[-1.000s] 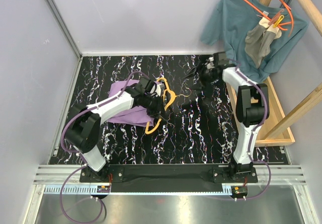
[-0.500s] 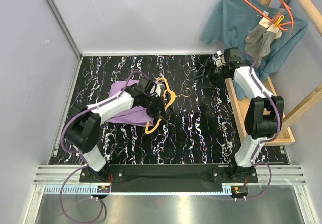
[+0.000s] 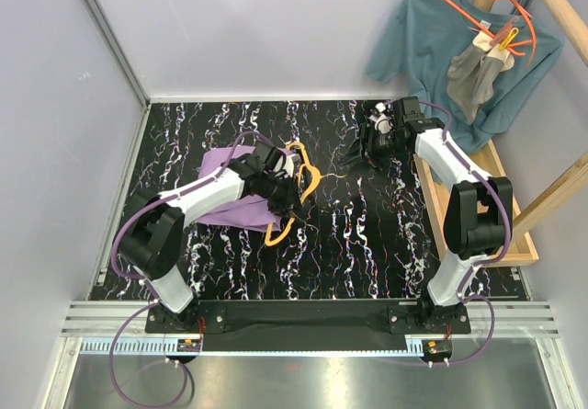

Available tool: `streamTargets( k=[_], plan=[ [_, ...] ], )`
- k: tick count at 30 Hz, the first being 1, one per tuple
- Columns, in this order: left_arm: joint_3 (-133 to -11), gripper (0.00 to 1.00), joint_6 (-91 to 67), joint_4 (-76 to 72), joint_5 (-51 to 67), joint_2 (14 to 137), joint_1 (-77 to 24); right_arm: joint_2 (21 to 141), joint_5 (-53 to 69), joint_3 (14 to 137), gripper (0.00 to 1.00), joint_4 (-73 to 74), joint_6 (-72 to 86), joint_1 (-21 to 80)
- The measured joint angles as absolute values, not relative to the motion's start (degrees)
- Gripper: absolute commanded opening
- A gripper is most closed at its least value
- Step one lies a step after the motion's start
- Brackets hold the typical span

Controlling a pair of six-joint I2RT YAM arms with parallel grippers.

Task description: Place the trousers on the hanger

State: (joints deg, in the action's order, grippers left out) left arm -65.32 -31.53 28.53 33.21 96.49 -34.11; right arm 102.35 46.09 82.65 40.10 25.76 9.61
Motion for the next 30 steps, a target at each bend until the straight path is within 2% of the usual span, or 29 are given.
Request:
streamTargets(
  k=[2,3,6,9,10,11,20,21,23,24,26,27,28,30],
  plan=[
    [-65.2,0.00,-31.5,28.4,33.2,96.4,-34.1,102.7,46.1,82.7,0.47,40.1,25.7,9.6],
    [-65.1,0.00,-31.6,28.3,33.2,96.4,-34.1,103.0,46.2,82.7,0.40,40.1,25.8,9.6],
    [-64.9,0.00,-31.6,28.0,33.2,96.0,-34.1,103.5,46.7,82.7,0.37,40.1,26.8,9.6],
    [-64.2,0.00,-31.9,27.3,33.2,95.3,-34.1,103.5,47.3,82.6,0.21,39.7,28.4,9.6],
    [-64.0,0.00,-31.9,27.2,33.2,95.0,-34.1,103.5,47.4,82.5,0.11,39.4,29.2,9.6],
    [-63.9,0.00,-32.0,27.2,33.2,94.8,-34.1,103.5,47.5,82.2,0.08,38.8,30.3,9.6],
    [-63.1,0.00,-32.0,27.4,33.2,91.7,-34.1,101.3,47.6,72.1,0.02,28.8,49.1,9.6],
    [-63.1,0.00,-32.0,27.4,33.2,91.5,-34.1,101.1,47.6,72.1,0.07,28.1,50.2,9.6],
    [-62.9,0.00,-32.0,27.3,33.2,91.1,-34.1,100.6,47.6,72.2,0.27,27.0,52.1,9.6],
    [-62.9,0.00,-32.0,27.3,33.2,90.9,-34.1,100.4,47.5,72.6,0.49,27.2,52.7,9.6],
    [-62.8,0.00,-32.0,27.4,33.2,90.7,-34.1,100.3,46.5,74.7,0.67,29.2,52.0,9.6],
    [-62.8,0.00,-32.0,27.4,33.2,90.7,-34.1,100.2,46.0,75.8,0.86,30.3,51.7,9.6],
    [-62.8,0.00,-32.0,27.4,33.2,90.6,-34.1,100.2,45.3,77.6,0.99,32.2,50.8,9.6],
    [-62.8,0.00,-32.0,27.6,33.2,90.4,-34.1,99.8,43.9,80.7,1.00,35.0,48.8,9.6]
  ],
)
